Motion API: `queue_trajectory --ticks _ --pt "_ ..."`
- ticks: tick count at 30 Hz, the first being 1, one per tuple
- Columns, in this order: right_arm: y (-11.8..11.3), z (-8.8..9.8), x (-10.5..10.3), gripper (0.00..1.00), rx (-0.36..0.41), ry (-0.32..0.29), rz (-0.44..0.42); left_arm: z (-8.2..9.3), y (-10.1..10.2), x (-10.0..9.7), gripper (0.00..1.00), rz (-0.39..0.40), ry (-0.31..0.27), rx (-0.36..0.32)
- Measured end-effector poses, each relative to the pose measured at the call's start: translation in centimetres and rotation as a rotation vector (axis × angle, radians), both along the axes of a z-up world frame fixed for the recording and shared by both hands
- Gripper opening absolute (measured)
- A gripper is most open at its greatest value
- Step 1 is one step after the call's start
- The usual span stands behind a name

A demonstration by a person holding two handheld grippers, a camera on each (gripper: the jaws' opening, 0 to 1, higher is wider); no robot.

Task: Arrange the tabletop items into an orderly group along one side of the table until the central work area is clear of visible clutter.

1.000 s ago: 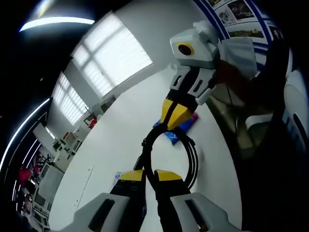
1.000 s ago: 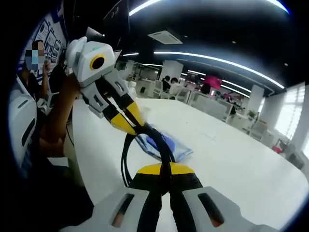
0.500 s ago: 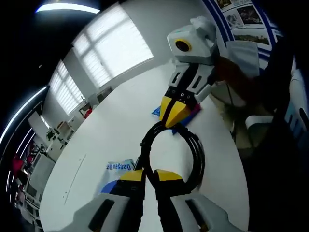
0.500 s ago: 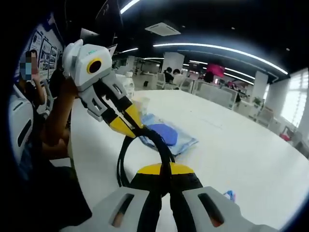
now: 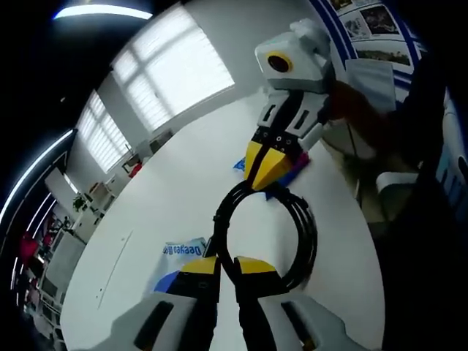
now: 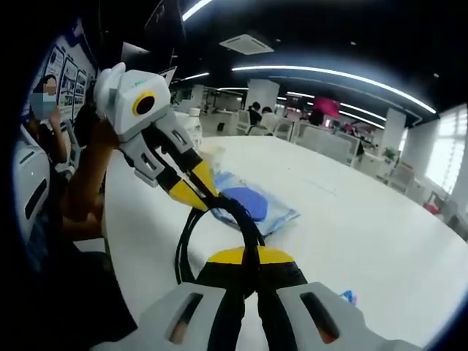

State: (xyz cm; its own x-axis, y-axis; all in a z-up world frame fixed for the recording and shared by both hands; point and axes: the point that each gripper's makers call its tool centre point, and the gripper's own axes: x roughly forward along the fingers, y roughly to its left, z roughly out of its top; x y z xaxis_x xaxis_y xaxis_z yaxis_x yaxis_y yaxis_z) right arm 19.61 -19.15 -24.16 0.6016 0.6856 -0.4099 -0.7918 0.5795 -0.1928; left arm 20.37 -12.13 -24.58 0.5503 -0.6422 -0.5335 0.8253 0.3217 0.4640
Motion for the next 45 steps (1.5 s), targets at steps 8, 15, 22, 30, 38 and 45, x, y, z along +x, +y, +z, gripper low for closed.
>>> queue_trajectory --ticks 8,15,22,30,38,45 --pt "0.1 -1.0 1.2 0.01 -0.028 -0.017 -0.024 -1.2 -0.1 1.3 0.06 0.031 -0.008 0.033" --pt "0.2 -2.2 2.0 0.01 -0.024 -0.004 -0.031 -2.6 0.2 1.6 0.05 0.053 0.011 0.060" --pt "0.3 -4.2 2.8 0.01 -0.056 0.009 -0.049 -4.1 0.2 1.9 0.05 0.061 0.029 0.077" --pt "0.6 -7.1 3.3 0.01 -0.110 0.044 -0.046 -7.0 0.5 2.0 0.03 0.069 0.082 0.116" --pt "0.5 -7.1 3.5 0.01 -0.106 0.047 -0.048 -6.8 0.6 2.0 0.03 0.070 0.082 0.107" --pt "0.4 -7.2 3.6 0.01 -0.104 0.052 -0.049 -6.8 0.5 2.3 0.03 0.072 0.081 0.107"
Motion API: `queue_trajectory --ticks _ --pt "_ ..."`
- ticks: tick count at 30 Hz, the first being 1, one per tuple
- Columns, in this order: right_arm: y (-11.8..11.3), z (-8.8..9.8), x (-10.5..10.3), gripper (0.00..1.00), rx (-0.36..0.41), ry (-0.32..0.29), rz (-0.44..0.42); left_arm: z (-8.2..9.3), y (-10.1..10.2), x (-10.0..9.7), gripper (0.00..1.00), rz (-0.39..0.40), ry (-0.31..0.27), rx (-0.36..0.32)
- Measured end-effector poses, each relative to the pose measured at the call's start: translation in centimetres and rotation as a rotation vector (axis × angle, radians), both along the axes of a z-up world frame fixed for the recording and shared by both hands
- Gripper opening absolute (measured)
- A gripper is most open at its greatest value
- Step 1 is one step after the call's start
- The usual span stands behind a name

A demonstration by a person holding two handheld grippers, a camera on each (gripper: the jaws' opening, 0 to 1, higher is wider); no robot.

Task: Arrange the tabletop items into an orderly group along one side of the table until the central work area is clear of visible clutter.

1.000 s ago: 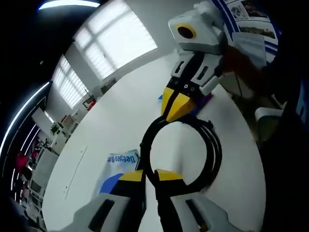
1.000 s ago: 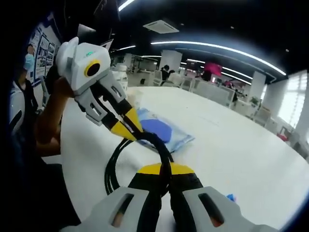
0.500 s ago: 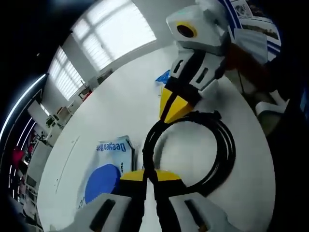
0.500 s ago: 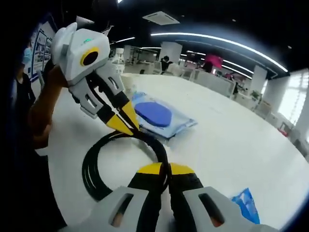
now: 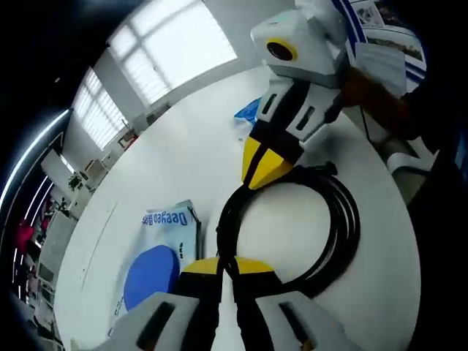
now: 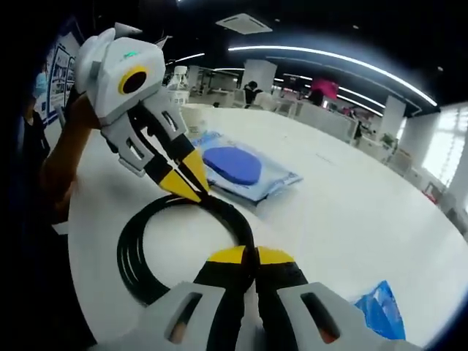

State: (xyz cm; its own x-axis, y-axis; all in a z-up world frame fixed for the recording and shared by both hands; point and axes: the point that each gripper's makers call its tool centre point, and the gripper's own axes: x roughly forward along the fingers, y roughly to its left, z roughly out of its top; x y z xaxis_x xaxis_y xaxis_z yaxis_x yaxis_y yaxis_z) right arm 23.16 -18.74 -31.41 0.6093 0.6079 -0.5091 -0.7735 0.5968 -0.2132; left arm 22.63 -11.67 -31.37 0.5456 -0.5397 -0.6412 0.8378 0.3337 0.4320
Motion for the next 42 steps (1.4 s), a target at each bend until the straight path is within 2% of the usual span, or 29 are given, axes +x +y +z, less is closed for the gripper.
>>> queue_trajectory --ticks 9,13,15,17,19,27,36,42 --pt "0.0 0.2 -0.2 0.02 0.006 0.012 0.008 0.1 0.1 -0.2 0.03 -0.007 -0.009 0.004" --pt "-0.1 0.9 -0.3 0.05 0.018 -0.021 0.015 0.7 0.1 0.2 0.05 -0.021 -0.049 0.001" --pt "-0.4 1.6 -0.3 0.07 0.047 -0.028 -0.006 1.5 0.6 0.6 0.11 -0.005 -0.096 0.005" --pt "-0.4 2.1 -0.4 0.10 0.061 -0.032 -0.006 1.8 0.8 0.4 0.12 -0.008 -0.086 -0.004" --pt "-0.3 2.1 -0.5 0.13 0.057 -0.038 -0.004 2.2 0.4 0.1 0.12 -0.023 -0.078 -0.043" --pt "0.0 2.2 -0.9 0.14 0.057 -0.043 0.009 2.3 -0.6 -0.8 0.13 -0.062 -0.063 -0.081" --pt "-0.2 2.5 -1.0 0.13 0.055 -0.055 0.002 3.0 -0.5 -0.9 0.12 -0.064 -0.073 -0.087" --pt "-1.0 3.3 -1.4 0.13 0.057 -0.075 -0.015 3.1 -1.3 -0.6 0.12 -0.070 -0.075 -0.074"
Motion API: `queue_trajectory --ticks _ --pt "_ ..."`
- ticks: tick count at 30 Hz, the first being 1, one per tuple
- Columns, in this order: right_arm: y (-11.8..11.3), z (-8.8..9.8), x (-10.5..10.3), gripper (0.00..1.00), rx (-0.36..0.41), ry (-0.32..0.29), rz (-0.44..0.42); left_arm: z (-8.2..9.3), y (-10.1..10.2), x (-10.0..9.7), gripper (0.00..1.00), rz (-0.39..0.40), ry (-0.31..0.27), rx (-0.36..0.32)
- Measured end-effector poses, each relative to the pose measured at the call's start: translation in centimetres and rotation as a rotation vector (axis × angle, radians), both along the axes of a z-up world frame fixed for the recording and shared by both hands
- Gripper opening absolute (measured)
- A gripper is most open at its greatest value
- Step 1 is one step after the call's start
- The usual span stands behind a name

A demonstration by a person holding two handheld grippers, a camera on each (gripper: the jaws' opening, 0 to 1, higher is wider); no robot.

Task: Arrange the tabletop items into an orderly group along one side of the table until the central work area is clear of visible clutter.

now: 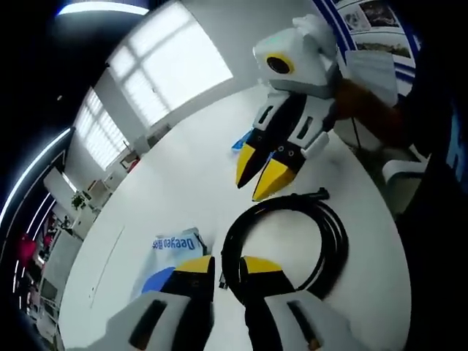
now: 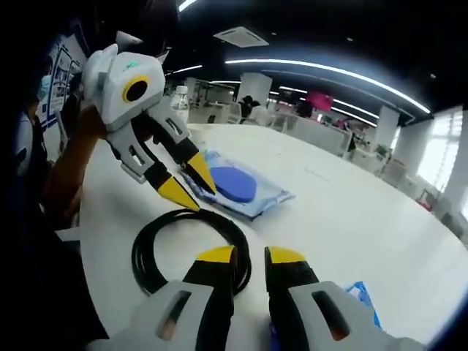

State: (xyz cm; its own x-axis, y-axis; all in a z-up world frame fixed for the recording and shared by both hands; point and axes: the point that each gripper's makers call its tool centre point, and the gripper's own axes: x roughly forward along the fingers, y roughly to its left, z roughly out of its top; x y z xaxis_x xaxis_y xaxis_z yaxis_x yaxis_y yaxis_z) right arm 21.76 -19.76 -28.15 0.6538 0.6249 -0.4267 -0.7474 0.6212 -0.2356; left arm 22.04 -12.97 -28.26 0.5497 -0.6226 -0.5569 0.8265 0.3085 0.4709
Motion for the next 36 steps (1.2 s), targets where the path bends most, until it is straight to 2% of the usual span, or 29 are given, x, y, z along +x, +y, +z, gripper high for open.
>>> queue_trajectory --ticks 8,12,24,32,36 --pt "-1.7 0.8 -0.5 0.13 0.008 -0.020 -0.035 0.7 -2.1 -0.1 0.12 -0.040 0.000 -0.026" --pt "-2.3 0.8 -0.7 0.13 0.008 -0.023 -0.049 0.9 -2.6 0.0 0.12 -0.053 -0.004 -0.026" --pt "-2.4 0.9 -1.1 0.12 0.034 -0.021 -0.071 1.1 -3.0 -0.2 0.12 -0.072 -0.012 -0.024" --pt "-3.6 1.5 -1.6 0.13 0.067 -0.032 -0.107 0.4 -3.9 -0.3 0.23 -0.093 -0.007 -0.009" --pt "-4.6 2.0 -2.1 0.19 0.080 -0.055 -0.136 0.6 -4.4 -0.4 0.35 -0.103 -0.010 -0.021"
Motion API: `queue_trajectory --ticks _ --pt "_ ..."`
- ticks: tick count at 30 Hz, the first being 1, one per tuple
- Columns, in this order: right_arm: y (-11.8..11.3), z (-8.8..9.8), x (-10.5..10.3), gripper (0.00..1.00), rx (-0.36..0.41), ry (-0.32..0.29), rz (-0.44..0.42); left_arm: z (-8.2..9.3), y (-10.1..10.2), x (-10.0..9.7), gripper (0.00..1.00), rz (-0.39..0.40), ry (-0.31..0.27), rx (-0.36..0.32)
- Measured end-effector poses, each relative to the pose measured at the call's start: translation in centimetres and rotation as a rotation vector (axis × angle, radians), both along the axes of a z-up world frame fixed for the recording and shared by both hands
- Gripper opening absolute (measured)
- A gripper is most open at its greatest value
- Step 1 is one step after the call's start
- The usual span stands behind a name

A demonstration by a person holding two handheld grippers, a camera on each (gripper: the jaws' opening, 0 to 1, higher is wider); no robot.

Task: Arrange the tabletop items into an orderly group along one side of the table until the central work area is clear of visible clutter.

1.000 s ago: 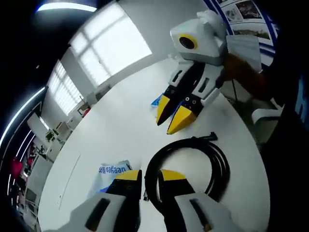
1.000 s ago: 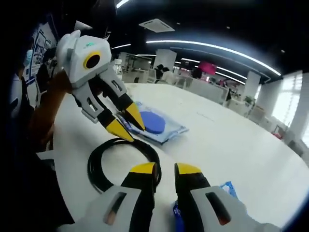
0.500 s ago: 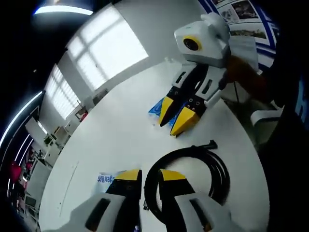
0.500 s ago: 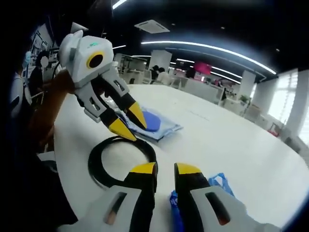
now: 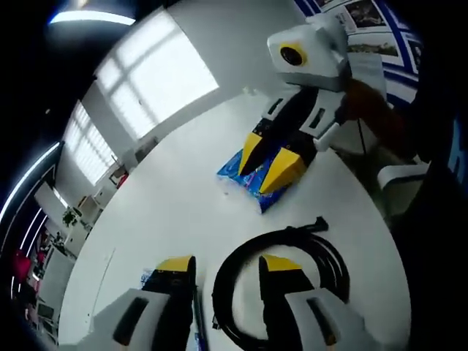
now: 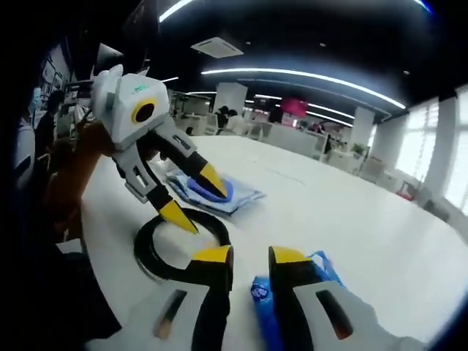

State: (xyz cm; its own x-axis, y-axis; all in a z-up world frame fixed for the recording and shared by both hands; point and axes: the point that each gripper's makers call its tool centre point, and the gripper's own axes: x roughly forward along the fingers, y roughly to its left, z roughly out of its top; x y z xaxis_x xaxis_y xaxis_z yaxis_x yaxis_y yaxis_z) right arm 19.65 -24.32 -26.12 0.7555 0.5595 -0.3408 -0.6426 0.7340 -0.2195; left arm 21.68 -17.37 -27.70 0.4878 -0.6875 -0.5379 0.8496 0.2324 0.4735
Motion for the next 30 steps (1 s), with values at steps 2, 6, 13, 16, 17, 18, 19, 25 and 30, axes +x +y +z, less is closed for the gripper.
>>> queue_trajectory --ticks 2,6,13,16,17,18,19,25,30 --pt "-0.4 0.4 -0.4 0.22 0.003 -0.021 -0.011 0.3 -0.4 -0.1 0.38 -0.012 -0.002 -0.012" --pt "-1.0 0.8 -0.4 0.41 -0.021 -0.061 -0.040 0.7 -0.9 -0.3 0.57 -0.016 0.006 -0.052" --pt "-2.0 -0.1 -0.5 0.76 -0.097 -0.068 -0.097 0.4 -1.2 -0.5 0.77 -0.018 -0.003 -0.044" --pt "-2.6 0.1 -0.9 0.78 -0.070 -0.064 -0.113 0.6 -1.3 -0.4 0.81 -0.016 -0.005 -0.058" --pt "-2.8 0.1 -1.0 0.77 -0.069 -0.064 -0.118 0.7 -1.3 -0.4 0.81 -0.019 -0.005 -0.061" --pt "-3.0 0.3 -1.1 0.78 -0.064 -0.071 -0.126 0.7 -1.4 -0.4 0.81 -0.020 -0.004 -0.062" --pt "-3.3 0.5 -1.3 0.78 -0.057 -0.078 -0.136 0.8 -1.4 -0.4 0.81 -0.022 -0.005 -0.062" --pt "-4.2 0.6 -1.8 0.77 -0.039 -0.086 -0.162 0.9 -2.0 -0.1 0.83 -0.031 -0.004 -0.068" --pt "-4.9 0.3 -2.2 0.76 -0.037 -0.078 -0.179 0.5 -2.6 -0.2 0.84 -0.042 0.002 -0.053"
